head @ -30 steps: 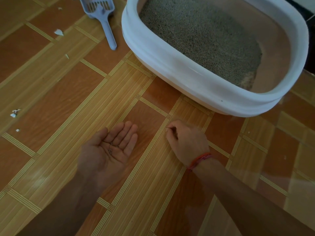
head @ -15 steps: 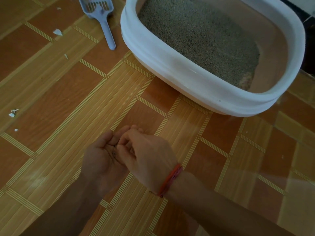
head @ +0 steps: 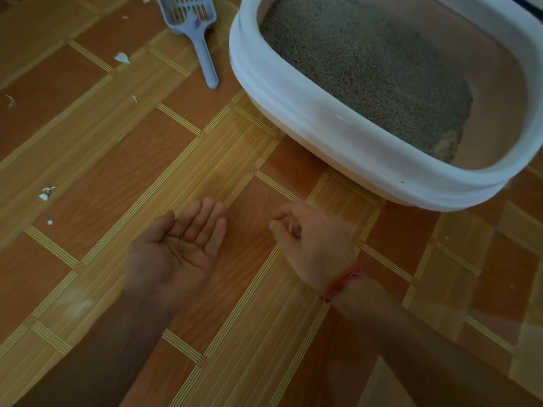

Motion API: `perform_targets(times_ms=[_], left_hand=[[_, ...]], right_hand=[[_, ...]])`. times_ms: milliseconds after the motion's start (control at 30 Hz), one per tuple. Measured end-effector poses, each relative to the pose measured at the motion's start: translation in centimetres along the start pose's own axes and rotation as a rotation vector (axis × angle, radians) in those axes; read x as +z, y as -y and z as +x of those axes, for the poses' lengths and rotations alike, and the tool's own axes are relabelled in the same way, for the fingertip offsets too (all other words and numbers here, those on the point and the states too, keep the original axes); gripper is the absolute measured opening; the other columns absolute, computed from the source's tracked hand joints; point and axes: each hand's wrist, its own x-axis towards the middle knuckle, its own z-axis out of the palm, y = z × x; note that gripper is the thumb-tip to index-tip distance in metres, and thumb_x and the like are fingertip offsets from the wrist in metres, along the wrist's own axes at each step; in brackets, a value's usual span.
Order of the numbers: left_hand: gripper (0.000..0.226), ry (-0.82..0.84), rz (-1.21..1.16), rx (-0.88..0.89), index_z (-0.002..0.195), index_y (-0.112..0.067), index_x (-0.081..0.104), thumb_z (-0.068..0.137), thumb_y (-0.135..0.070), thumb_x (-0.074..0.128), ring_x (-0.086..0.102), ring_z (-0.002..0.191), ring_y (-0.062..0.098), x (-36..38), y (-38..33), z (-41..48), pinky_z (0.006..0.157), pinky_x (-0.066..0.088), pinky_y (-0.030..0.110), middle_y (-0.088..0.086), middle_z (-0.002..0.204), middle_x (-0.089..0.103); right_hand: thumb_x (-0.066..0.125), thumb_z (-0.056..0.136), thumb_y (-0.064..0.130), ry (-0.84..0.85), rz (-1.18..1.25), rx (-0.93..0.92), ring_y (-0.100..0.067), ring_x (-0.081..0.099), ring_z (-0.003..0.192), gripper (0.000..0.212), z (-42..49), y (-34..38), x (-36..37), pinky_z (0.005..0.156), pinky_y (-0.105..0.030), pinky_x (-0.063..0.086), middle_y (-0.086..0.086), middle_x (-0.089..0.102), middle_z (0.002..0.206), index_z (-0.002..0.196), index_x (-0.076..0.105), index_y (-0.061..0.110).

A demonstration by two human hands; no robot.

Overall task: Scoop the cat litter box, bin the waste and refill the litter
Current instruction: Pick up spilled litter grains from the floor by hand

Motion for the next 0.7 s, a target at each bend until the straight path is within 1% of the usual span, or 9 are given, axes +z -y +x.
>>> perform_targets(times_ms=[67, 167, 233, 300, 400, 500, 567, 667, 700], left_hand=[[0.043, -0.009, -0.009, -0.003, 0.093, 0.0, 0.073, 0.102, -0.023, 0.038, 0.072, 0.1, 0.027, -0.1, -0.2, -0.1, 0.082, 0.058, 0.045, 0.013, 0.108, 0.074], [0.042, -0.015, -0.012, -0.015, 0.096, 0.0, 0.071, 0.102, -0.024, 0.037, 0.072, 0.1, 0.028, -0.2, -0.1, -0.2, 0.081, 0.058, 0.045, 0.013, 0.108, 0.074], [0.041, -0.014, -0.011, -0.018, 0.1, 0.001, 0.07, 0.102, -0.023, 0.037, 0.072, 0.1, 0.029, -0.3, -0.1, -0.2, 0.081, 0.058, 0.045, 0.014, 0.109, 0.073], [0.04, -0.02, -0.009, -0.018, 0.101, 0.001, 0.069, 0.102, -0.024, 0.038, 0.072, 0.099, 0.029, -0.3, -0.1, -0.3, 0.082, 0.058, 0.046, 0.014, 0.108, 0.074], [0.04, -0.021, -0.004, -0.013, 0.103, 0.0, 0.068, 0.103, -0.024, 0.037, 0.072, 0.099, 0.029, -0.4, -0.2, -0.4, 0.082, 0.058, 0.045, 0.014, 0.108, 0.074], [0.043, -0.019, -0.013, -0.017, 0.097, 0.001, 0.072, 0.103, -0.024, 0.038, 0.072, 0.099, 0.029, -0.6, -0.3, -0.3, 0.082, 0.058, 0.046, 0.014, 0.108, 0.074], [0.047, -0.012, -0.016, -0.018, 0.089, 0.002, 0.075, 0.102, -0.024, 0.038, 0.072, 0.099, 0.029, -0.6, -0.3, -0.3, 0.082, 0.057, 0.047, 0.014, 0.108, 0.074], [0.051, -0.005, -0.008, -0.017, 0.083, 0.002, 0.076, 0.103, -0.024, 0.038, 0.072, 0.099, 0.029, -0.6, -0.2, -0.2, 0.081, 0.058, 0.046, 0.015, 0.107, 0.074], [0.051, -0.002, -0.007, -0.016, 0.083, 0.002, 0.076, 0.103, -0.024, 0.038, 0.072, 0.099, 0.029, -0.6, -0.2, -0.2, 0.081, 0.058, 0.046, 0.014, 0.107, 0.074]], right_hand=[[0.055, 0.097, 0.037, 0.005, -0.024, 0.064, 0.001, 0.042, 0.047, 0.015, 1.2, -1.0, -0.3, 0.051, -0.01, 0.028, 0.017, 0.035, 0.051, 0.102, 0.066, 0.028], [0.055, 0.096, 0.039, 0.006, -0.041, 0.121, 0.001, 0.045, 0.052, 0.018, 3.0, -1.5, -0.4, 0.055, -0.02, 0.042, 0.016, 0.042, 0.054, 0.105, 0.066, 0.028], [0.055, 0.095, 0.041, 0.012, -0.046, 0.133, -0.003, 0.049, 0.06, 0.017, 3.9, -1.4, -0.2, 0.06, -0.025, 0.047, 0.017, 0.043, 0.057, 0.103, 0.067, 0.031], [0.056, 0.095, 0.042, 0.018, -0.048, 0.13, -0.005, 0.051, 0.069, 0.017, 4.4, -1.3, 0.2, 0.06, -0.022, 0.044, 0.019, 0.041, 0.06, 0.102, 0.067, 0.032], [0.057, 0.095, 0.039, 0.027, -0.045, 0.122, 0.0, 0.047, 0.064, 0.015, 4.8, -1.1, 0.7, 0.056, -0.012, 0.034, 0.02, 0.042, 0.06, 0.099, 0.068, 0.03], [0.058, 0.095, 0.038, 0.054, -0.042, 0.123, 0.001, 0.049, 0.063, 0.013, 4.8, -1.2, 0.9, 0.058, -0.015, 0.041, 0.019, 0.046, 0.06, 0.097, 0.069, 0.03], [0.057, 0.095, 0.039, 0.056, -0.052, 0.119, -0.002, 0.055, 0.071, 0.014, 4.8, -1.2, 1.0, 0.063, -0.02, 0.048, 0.019, 0.053, 0.067, 0.097, 0.068, 0.032], [0.055, 0.096, 0.038, 0.068, -0.076, 0.101, -0.005, 0.057, 0.075, 0.015, 4.8, -0.9, 1.1, 0.063, -0.019, 0.048, 0.018, 0.058, 0.075, 0.096, 0.068, 0.032], [0.054, 0.097, 0.038, 0.075, -0.088, 0.093, -0.006, 0.058, 0.076, 0.015, 4.9, -0.8, 1.2, 0.064, -0.022, 0.049, 0.016, 0.06, 0.077, 0.096, 0.068, 0.031]])
